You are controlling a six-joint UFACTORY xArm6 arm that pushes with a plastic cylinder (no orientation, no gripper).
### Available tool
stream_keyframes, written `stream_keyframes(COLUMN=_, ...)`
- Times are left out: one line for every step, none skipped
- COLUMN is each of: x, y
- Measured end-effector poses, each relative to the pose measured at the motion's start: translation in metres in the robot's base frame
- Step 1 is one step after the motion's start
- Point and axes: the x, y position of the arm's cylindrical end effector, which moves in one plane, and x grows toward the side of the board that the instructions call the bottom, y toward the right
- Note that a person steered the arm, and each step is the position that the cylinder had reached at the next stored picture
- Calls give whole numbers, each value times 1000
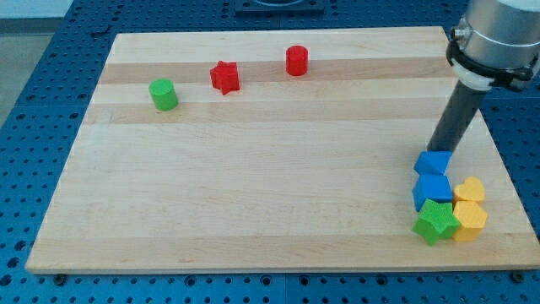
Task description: Move the blue triangle closer to yellow heart
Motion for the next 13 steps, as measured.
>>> stream_keyframes(x=0, y=15)
stream_keyframes(x=2, y=27)
stream_keyframes(x=8, y=39)
stream_keyframes(x=18, y=51)
stream_keyframes(x=30, y=56)
stream_keyframes(x=22, y=54)
stream_keyframes(x=-25, y=39)
stream_keyframes(x=-49, y=11)
stream_keyframes(x=-30, y=-38)
stream_keyframes(x=3, y=-50)
stream_keyframes(x=26, y=-50)
stream_keyframes(x=27, y=-50)
stream_keyframes(x=27, y=-50)
